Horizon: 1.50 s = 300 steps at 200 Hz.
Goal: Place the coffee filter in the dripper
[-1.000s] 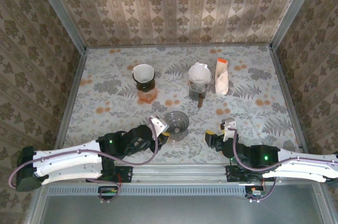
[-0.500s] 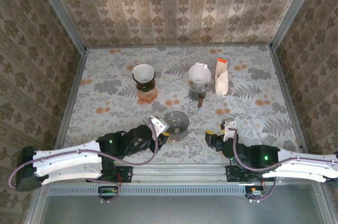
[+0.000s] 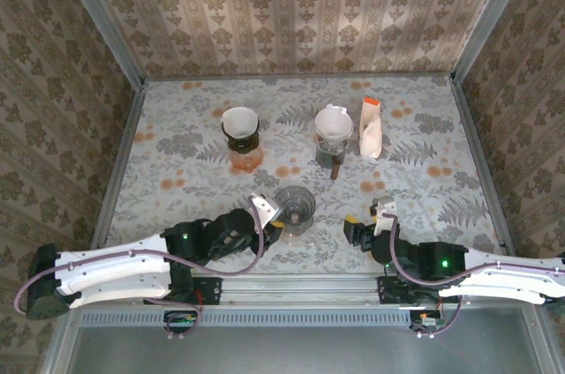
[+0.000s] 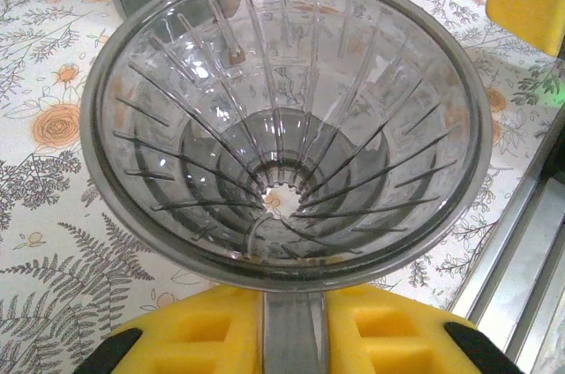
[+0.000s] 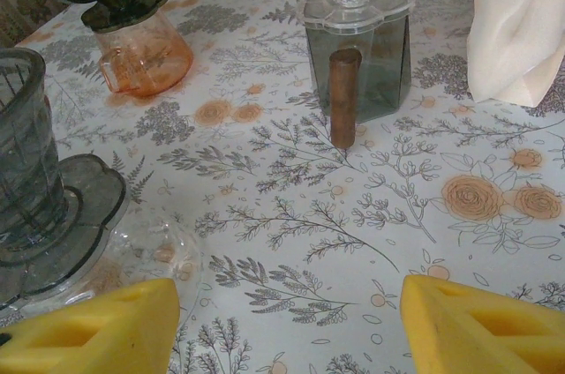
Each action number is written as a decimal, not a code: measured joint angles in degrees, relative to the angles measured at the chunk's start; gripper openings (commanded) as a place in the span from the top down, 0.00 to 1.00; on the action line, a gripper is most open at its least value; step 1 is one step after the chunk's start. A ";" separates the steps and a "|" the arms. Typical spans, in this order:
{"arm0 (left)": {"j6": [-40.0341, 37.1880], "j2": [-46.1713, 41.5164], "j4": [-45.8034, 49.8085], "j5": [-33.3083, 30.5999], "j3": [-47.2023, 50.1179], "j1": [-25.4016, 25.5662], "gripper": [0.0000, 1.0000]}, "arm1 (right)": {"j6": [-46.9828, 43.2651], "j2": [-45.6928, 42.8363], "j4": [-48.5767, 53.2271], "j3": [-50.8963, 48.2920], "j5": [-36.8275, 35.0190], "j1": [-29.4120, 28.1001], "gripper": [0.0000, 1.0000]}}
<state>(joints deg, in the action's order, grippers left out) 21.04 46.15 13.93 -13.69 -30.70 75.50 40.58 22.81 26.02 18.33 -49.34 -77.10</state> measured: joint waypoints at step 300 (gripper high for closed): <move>5.40 -11.43 3.61 -3.45 -1.01 0.22 0.54 | 3.23 0.15 1.49 0.02 -1.05 0.00 0.25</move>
<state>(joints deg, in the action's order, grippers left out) 26.44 34.72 17.54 -17.15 -31.70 75.72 43.81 22.96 27.51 18.35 -50.39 -77.10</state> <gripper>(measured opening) 0.454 0.742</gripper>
